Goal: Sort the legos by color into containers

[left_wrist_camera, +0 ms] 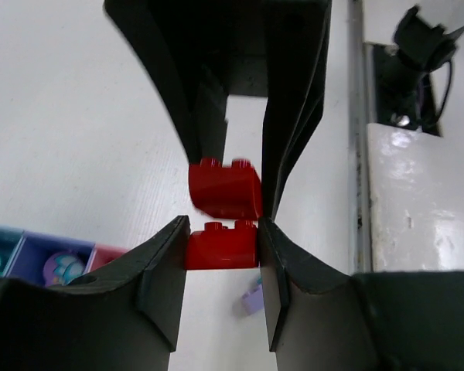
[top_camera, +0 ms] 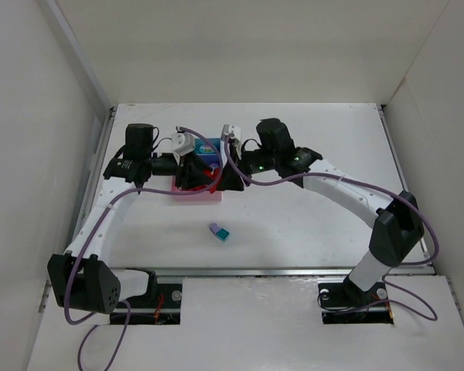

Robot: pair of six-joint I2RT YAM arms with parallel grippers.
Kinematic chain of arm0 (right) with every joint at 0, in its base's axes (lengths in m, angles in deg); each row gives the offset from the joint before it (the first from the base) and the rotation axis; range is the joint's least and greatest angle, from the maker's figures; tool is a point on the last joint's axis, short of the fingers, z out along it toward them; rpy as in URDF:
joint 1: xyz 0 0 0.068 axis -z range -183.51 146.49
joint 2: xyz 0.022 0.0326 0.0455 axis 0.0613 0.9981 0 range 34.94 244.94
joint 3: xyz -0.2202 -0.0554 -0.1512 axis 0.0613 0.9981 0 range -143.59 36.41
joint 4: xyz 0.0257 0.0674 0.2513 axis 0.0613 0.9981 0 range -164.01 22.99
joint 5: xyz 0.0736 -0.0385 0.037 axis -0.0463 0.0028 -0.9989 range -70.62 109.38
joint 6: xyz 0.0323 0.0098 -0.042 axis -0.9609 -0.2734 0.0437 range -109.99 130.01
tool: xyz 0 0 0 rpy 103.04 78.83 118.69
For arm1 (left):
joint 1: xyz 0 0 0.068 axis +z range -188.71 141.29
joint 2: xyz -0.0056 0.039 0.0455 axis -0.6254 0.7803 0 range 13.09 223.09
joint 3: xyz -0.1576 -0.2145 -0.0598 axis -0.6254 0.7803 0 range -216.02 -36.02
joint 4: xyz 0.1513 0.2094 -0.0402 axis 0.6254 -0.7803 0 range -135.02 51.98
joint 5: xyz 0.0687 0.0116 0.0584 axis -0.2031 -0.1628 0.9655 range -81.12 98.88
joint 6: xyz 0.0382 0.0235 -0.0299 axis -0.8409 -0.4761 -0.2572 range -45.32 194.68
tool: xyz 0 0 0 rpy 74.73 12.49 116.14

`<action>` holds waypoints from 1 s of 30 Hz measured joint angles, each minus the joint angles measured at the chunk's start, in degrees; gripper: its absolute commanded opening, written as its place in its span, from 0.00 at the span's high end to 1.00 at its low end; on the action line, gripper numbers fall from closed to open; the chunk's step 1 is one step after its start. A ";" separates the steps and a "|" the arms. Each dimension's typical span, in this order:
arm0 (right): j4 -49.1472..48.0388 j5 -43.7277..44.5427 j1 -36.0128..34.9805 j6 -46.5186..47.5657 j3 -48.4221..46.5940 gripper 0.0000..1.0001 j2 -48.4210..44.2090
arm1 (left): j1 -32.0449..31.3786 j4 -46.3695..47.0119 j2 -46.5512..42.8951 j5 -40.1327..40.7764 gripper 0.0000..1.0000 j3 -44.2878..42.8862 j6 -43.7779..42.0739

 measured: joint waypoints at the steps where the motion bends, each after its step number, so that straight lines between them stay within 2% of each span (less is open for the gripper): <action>1: -0.28 0.48 0.33 -0.22 0.44 1.00 -0.13 | 0.00 -0.17 0.00 1.14 1.00 0.00 -0.28; 8: -0.28 6.99 9.57 -1.70 9.25 1.00 -7.34 | 3.10 -1.22 -0.13 12.66 1.00 1.29 -1.38; 11: -0.35 9.46 10.82 -1.68 9.94 1.00 -9.77 | 3.41 0.76 -0.28 16.94 1.00 4.33 -0.17; 18: -1.29 12.50 9.90 -2.10 9.86 1.00 -9.20 | 3.41 15.10 -1.44 32.09 1.00 17.14 4.28; 22: -1.20 14.08 8.46 -2.58 9.51 1.00 -6.54 | 3.41 21.57 -1.40 40.37 1.00 20.39 7.15; 30: -1.18 15.15 3.13 -3.02 5.53 1.00 -1.77 | 3.41 31.06 -2.80 46.40 1.00 21.90 12.83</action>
